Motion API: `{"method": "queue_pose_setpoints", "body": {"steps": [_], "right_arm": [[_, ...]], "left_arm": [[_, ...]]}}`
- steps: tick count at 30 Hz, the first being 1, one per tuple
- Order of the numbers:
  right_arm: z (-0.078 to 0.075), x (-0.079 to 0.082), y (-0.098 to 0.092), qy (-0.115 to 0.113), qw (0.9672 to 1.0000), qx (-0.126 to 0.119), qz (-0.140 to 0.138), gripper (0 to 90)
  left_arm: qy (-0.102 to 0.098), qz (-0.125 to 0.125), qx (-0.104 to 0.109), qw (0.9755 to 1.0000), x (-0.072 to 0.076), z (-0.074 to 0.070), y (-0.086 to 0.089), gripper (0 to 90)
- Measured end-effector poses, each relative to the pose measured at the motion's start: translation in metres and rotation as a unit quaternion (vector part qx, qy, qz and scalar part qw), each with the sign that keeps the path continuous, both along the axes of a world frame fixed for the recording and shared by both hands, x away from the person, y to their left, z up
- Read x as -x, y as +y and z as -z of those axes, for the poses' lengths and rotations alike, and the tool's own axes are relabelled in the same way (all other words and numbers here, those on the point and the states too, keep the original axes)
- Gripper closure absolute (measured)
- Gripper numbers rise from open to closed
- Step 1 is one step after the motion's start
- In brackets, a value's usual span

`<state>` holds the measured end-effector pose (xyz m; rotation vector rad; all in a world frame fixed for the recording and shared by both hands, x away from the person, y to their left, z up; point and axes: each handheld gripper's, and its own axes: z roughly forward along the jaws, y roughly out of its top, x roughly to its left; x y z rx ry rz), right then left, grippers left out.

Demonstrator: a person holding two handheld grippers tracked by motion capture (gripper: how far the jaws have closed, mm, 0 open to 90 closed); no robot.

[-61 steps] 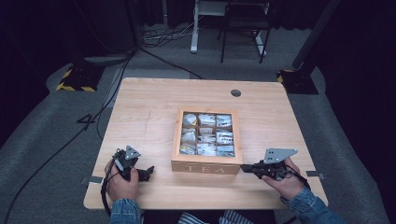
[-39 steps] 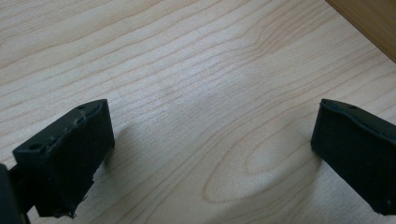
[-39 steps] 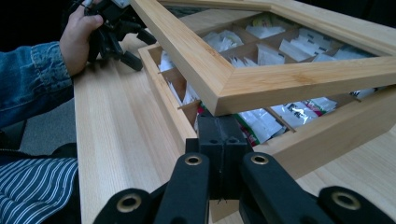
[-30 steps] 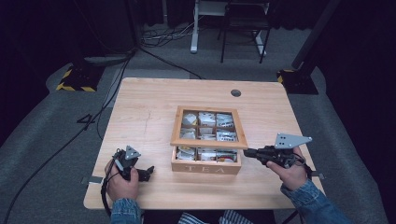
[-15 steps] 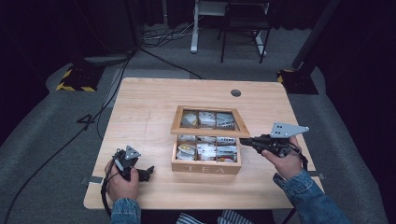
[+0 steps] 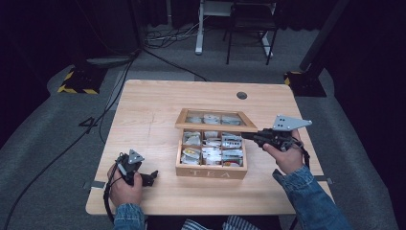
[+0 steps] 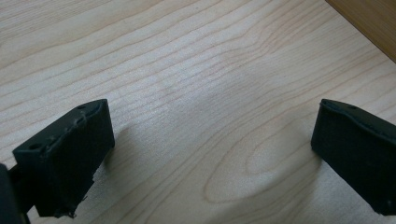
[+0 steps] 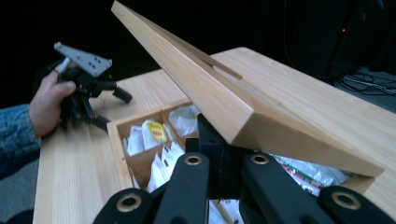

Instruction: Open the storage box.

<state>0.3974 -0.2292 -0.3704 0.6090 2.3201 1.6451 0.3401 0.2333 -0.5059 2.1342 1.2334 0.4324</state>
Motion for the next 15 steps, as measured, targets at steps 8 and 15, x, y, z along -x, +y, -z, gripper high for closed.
{"method": "queue_pose_setpoints", "body": {"steps": [8, 15], "right_arm": [[-0.0042, -0.0058, -0.0017, 0.009, 0.9999, -0.010, -0.010, 90.0], [-0.0046, -0.0030, -0.0057, 0.007, 0.9999, -0.013, -0.008, 90.0]], "left_arm": [[0.000, 0.001, 0.000, 1.0000, -0.0002, 0.0000, 0.0000, 0.1], [0.000, 0.002, -0.001, 1.0000, -0.0003, -0.0001, 0.0001, 0.1]]}}
